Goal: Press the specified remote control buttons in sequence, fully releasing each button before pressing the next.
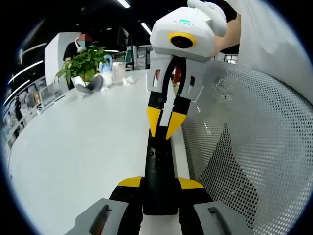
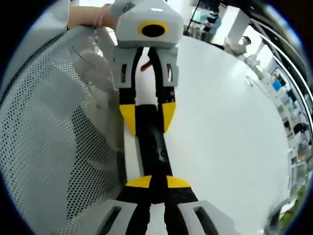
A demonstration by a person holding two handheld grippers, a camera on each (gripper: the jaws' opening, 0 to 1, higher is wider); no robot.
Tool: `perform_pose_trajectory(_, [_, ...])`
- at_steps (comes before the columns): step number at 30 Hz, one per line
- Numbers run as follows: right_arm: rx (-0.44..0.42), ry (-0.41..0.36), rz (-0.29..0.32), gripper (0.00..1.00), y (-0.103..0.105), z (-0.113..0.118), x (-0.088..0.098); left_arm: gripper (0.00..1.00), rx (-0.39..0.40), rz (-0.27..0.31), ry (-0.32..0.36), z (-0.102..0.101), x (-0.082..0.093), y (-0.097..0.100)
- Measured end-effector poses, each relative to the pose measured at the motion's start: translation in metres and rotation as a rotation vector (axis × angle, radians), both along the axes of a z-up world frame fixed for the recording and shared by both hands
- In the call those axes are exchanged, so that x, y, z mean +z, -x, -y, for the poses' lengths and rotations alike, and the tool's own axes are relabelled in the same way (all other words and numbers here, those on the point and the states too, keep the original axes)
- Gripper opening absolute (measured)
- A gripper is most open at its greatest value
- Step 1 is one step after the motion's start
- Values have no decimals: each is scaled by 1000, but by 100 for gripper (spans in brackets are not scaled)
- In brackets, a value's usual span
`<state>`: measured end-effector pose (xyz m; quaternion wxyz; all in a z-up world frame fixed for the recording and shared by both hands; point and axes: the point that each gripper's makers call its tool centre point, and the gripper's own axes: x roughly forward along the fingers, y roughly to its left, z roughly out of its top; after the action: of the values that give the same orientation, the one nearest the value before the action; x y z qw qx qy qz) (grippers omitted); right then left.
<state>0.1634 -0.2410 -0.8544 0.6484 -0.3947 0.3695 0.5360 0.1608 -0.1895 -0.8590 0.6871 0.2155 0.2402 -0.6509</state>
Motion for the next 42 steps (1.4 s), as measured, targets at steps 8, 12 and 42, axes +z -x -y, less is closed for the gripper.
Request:
perform_pose_trajectory(8, [3,-9,1,5,1,-1,0,26,1,0,2,0,0,0])
perform_pose_trajectory(12, [11,-10,9,5,1,-1,0,26,1,0,2,0,0,0])
perform_pose_trajectory(42, [32,11,13,0,0,3,1,26,1,-1,6,0,0,0])
